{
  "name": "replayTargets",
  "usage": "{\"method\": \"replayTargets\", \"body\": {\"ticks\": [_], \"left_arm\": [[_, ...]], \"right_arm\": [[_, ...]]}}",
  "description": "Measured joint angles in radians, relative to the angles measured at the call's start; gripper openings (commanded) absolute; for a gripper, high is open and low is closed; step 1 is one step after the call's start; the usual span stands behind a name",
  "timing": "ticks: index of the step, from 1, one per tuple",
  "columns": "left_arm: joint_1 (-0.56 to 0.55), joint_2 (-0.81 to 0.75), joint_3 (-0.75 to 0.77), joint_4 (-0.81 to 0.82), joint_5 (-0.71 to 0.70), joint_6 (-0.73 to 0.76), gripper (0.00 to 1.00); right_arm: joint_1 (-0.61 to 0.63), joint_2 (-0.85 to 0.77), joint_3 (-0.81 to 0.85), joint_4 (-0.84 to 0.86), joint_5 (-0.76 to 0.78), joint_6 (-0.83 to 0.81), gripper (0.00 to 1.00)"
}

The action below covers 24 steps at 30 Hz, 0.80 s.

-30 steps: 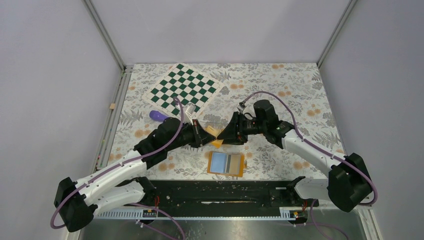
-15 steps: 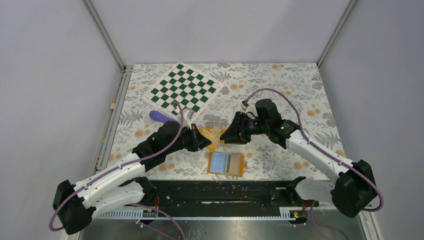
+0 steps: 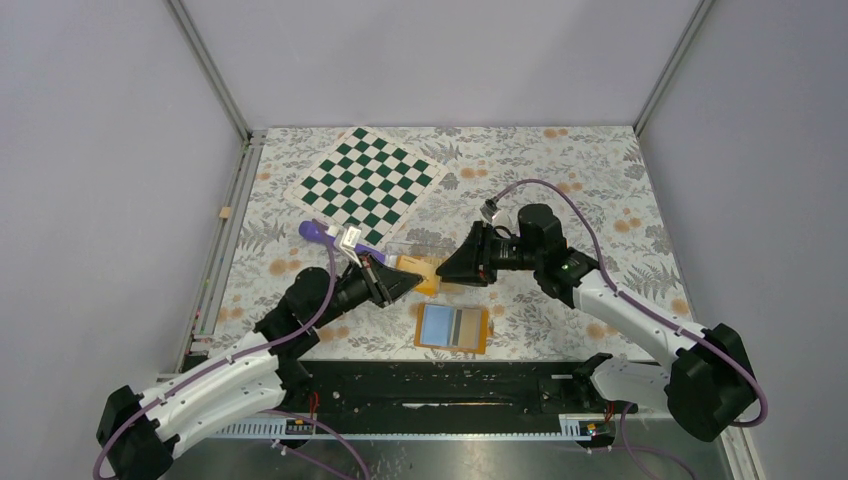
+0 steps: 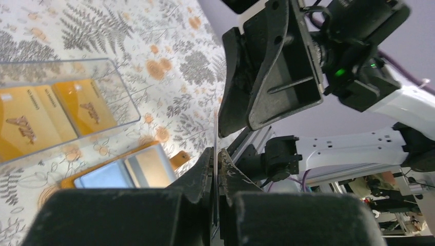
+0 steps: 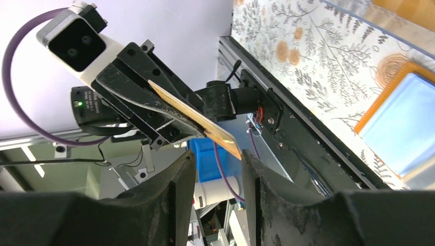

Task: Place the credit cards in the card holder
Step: Place the credit card in the storage box.

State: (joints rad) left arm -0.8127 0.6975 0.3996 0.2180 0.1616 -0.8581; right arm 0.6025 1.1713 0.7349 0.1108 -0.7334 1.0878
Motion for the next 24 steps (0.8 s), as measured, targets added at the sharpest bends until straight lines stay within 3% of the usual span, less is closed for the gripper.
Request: {"method": "replayTargets", "body": {"ticks": [10,24], "left_arm": [[0.000,-0.017,-0.036,0.166,0.018,-0.019,0.00],[0.000,-0.047,-0.072,0.259,0.023,-0.033,0.00]], "right_arm": [[0.001,-0.008,-0.038,0.172,-0.047,0.067,0.34],[0.001,-0.040,-0.114,0.359,-0.068,0.145,0.44]]}}
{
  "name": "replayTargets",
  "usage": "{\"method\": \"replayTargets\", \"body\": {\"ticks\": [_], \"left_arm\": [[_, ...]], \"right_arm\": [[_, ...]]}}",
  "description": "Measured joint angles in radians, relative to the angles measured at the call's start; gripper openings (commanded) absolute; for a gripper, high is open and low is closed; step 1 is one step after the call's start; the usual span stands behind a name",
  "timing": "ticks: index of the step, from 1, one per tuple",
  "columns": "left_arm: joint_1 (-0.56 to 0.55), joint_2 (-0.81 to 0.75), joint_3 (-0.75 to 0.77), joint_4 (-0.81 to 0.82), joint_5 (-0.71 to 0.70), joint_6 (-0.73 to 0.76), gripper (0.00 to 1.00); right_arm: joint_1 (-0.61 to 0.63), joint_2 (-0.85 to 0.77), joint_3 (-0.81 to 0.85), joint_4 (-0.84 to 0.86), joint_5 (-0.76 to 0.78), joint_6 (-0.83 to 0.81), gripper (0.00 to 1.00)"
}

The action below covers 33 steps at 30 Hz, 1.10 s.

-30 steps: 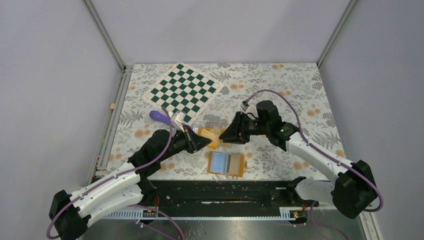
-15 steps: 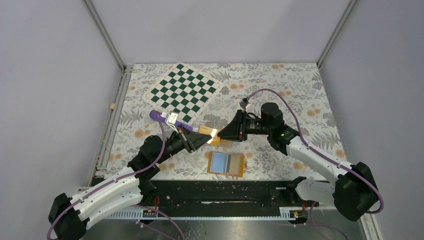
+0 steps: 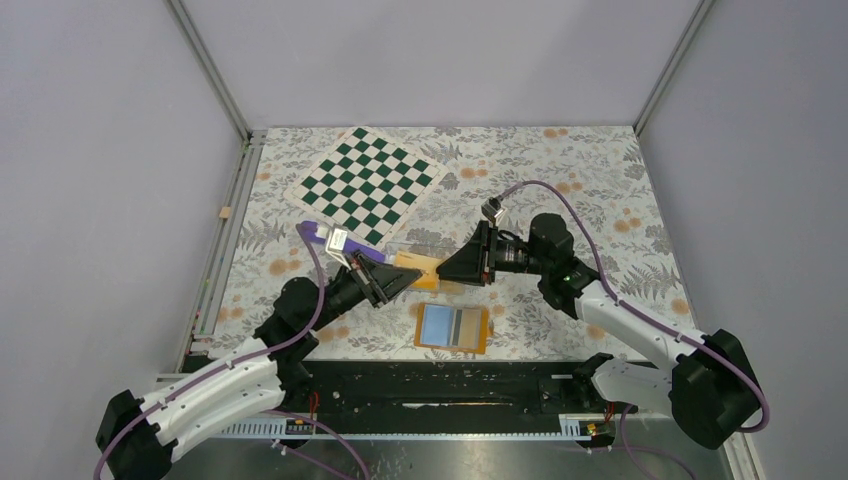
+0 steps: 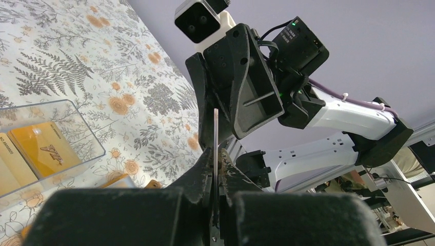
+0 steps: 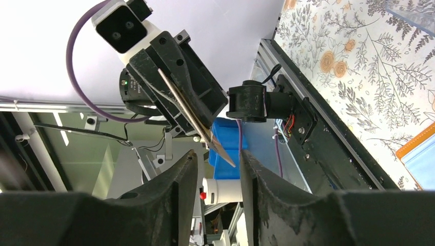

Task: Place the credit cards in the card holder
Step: Place the credit card in the storage box.

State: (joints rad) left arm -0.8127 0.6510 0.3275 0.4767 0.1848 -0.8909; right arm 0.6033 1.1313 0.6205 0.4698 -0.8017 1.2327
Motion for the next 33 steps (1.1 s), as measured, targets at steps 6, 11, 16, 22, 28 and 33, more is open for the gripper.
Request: {"method": "replayTargets", "body": {"ticks": [6,11,16,22,28,33], "left_arm": [[0.000,-0.026,-0.037,0.037,-0.005,-0.007,0.00],[0.000,-0.039,-0.048,0.073,-0.017,-0.025,0.00],[0.001,-0.042,-0.049,0.100,-0.029,-0.043,0.00],[0.002,-0.042,-0.050,0.119,-0.032,-0.057,0.00],[0.002,-0.043,-0.055,0.118,-0.039,-0.069,0.00],[0.002,-0.048,-0.047,0.054,-0.083,-0.075,0.00]], "right_arm": [[0.000,-0.031,-0.017,0.014,-0.008,-0.003,0.43],[0.000,-0.043,-0.017,0.000,-0.031,-0.042,0.40],[0.000,-0.044,-0.023,-0.032,-0.043,-0.084,0.38],[0.000,-0.038,-0.044,0.013,-0.055,-0.067,0.37],[0.000,-0.026,-0.044,0.035,-0.056,-0.061,0.37],[0.000,-0.021,-0.042,0.017,-0.050,-0.060,0.40]]}}
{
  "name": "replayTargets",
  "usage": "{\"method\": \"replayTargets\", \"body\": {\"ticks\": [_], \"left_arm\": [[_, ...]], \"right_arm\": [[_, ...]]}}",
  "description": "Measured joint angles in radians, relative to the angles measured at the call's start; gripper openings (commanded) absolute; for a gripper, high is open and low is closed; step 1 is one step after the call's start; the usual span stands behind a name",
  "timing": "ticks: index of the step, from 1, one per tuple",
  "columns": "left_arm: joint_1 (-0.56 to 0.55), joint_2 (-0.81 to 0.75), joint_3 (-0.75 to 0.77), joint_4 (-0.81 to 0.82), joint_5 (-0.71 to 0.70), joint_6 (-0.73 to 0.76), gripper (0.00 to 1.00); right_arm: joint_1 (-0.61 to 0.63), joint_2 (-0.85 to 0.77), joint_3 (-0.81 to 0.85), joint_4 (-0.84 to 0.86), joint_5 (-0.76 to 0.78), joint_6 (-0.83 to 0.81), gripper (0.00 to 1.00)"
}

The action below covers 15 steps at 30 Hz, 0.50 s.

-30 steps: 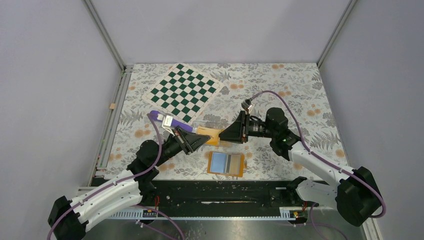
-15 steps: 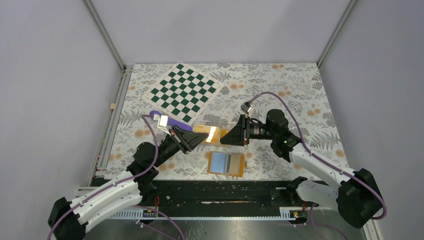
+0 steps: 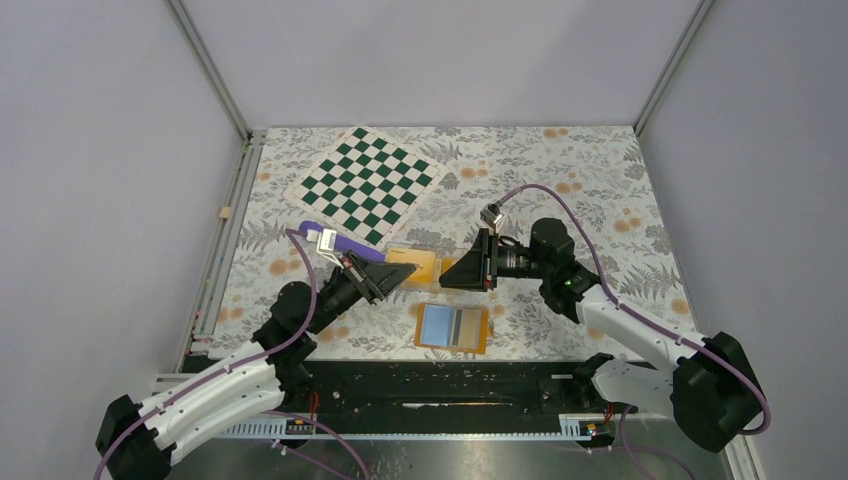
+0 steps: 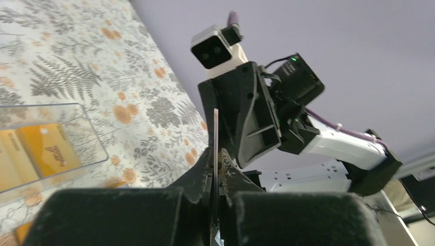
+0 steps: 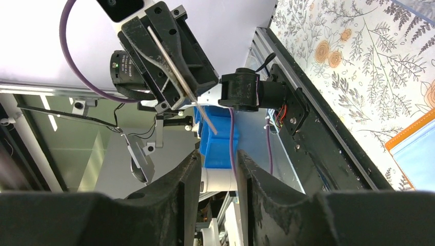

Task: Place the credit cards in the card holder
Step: Place the credit card in the storage box.

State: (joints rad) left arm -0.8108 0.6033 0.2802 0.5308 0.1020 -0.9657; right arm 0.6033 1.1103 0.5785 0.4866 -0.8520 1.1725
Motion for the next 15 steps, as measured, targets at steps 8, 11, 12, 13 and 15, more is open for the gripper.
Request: {"method": "replayTargets", "body": {"ticks": [8,11,12,13,15], "left_arm": [[0.000,0.001,0.079,-0.190,-0.129,-0.002,0.00],[0.001,0.001,0.087,-0.231,-0.171,-0.013,0.00],[0.001,0.001,0.088,-0.244,-0.185,-0.018,0.00],[0.001,0.002,0.088,-0.258,-0.198,-0.024,0.00],[0.001,0.002,0.089,-0.282,-0.219,-0.038,0.00]], "right_arm": [[0.051,0.026,0.008,-0.002,0.092,0.055,0.45],[0.085,0.060,0.019,0.011,0.135,0.081,0.40],[0.097,0.072,0.026,0.016,0.146,0.089,0.40],[0.109,0.084,0.034,0.022,0.162,0.094,0.39],[0.132,0.105,0.055,0.026,0.190,0.105,0.39]]}}
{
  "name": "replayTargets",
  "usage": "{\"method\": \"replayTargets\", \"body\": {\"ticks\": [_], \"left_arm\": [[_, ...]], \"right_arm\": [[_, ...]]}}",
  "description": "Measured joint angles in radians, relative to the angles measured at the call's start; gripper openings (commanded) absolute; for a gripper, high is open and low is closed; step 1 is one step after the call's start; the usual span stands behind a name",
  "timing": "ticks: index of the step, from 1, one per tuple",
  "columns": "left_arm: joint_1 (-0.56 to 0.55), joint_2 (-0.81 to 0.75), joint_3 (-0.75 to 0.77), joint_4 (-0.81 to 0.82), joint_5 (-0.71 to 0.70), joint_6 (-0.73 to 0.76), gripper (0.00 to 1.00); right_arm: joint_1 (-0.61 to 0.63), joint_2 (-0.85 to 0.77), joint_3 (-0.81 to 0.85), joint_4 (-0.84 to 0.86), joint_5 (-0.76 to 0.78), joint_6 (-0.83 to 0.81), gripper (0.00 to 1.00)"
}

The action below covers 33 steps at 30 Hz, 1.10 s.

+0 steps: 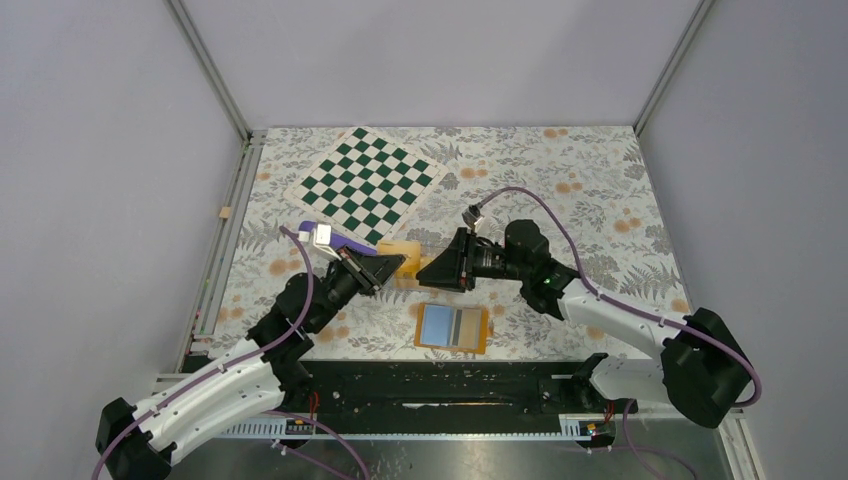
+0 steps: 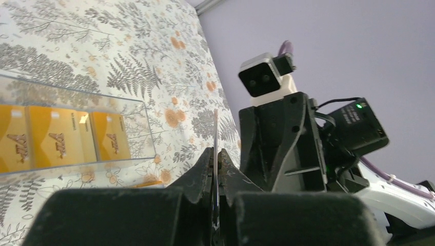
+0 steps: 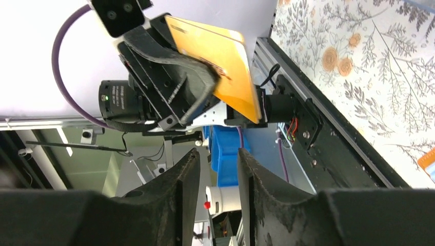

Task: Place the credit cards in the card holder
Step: Place the credit card in the storage box.

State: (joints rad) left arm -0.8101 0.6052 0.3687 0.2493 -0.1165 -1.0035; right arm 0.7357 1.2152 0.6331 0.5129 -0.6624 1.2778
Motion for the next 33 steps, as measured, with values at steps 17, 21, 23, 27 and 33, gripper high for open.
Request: {"method": "replayTargets", "body": {"ticks": [17,21,23,27,33], "left_arm": [[0.000,-0.003,0.000,-0.080,-0.076,-0.063,0.00],[0.000,-0.003,0.000,-0.080,-0.075,-0.067,0.00],[0.000,-0.003,0.000,-0.080,-0.075,-0.068,0.00],[0.000,0.001,0.000,-0.079,-0.074,-0.071,0.00],[0.000,0.005,0.000,-0.080,-0.073,-0.077,0.00]], "right_arm": [[0.055,0.037,0.130,-0.267,0.193,-0.061,0.42],[0.055,0.047,0.130,-0.275,0.202,-0.061,0.40],[0.056,0.063,0.130,-0.267,0.202,-0.060,0.37],[0.056,0.107,0.133,-0.243,0.201,-0.053,0.31],[0.056,0.125,0.153,-0.231,0.203,-0.047,0.27]]}}
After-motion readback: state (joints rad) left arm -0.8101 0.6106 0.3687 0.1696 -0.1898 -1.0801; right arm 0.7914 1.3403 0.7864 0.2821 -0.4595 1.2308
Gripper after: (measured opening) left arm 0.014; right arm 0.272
